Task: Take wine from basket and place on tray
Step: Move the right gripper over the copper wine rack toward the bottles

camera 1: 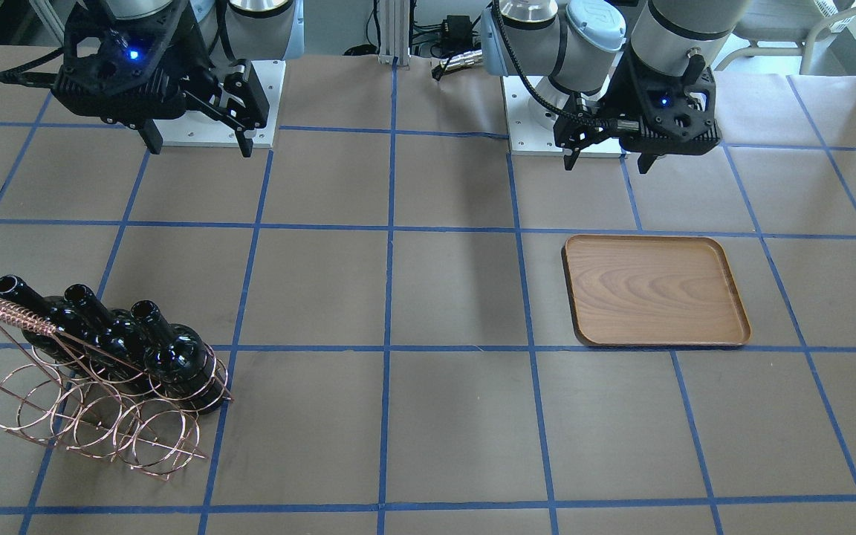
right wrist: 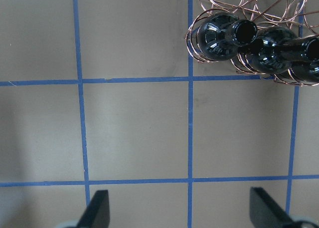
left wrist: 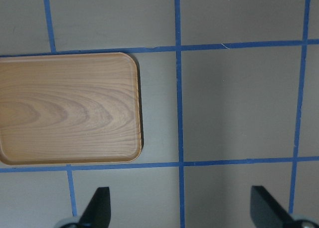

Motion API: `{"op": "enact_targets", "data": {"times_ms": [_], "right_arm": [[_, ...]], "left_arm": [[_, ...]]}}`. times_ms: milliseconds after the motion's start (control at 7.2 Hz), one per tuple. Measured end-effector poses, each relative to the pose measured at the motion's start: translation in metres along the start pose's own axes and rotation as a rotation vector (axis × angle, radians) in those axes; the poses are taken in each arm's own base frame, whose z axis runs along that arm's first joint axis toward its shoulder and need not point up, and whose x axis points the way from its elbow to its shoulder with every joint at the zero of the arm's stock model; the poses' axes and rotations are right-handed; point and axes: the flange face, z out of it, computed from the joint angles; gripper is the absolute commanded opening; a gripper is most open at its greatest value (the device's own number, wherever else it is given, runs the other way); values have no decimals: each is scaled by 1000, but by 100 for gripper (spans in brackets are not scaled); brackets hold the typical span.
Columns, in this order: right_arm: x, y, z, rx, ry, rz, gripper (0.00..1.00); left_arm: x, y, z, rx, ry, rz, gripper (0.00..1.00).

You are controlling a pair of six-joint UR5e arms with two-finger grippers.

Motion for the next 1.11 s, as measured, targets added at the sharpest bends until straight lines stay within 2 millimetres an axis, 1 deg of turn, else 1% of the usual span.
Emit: {"op": "enact_targets", "data": {"times_ms": [556,694,833,972,1111], "right_arm": [[4,-3,2,-1,-4,-1,100],[16,-10,3,0,-8,11,87],[45,-24,11,-4,-10,43,91],[83,-43,28,-9,-11,95,88],[115,-63,52,3,-7,134,81]], "left_arm": [[0,0,0,0,1,0,100],[0,0,0,0,1,0,100],[0,1,0,0,1,0,100],[0,1,0,-1,1,-1,100],[0,1,1,-2,1,0,100]]}}
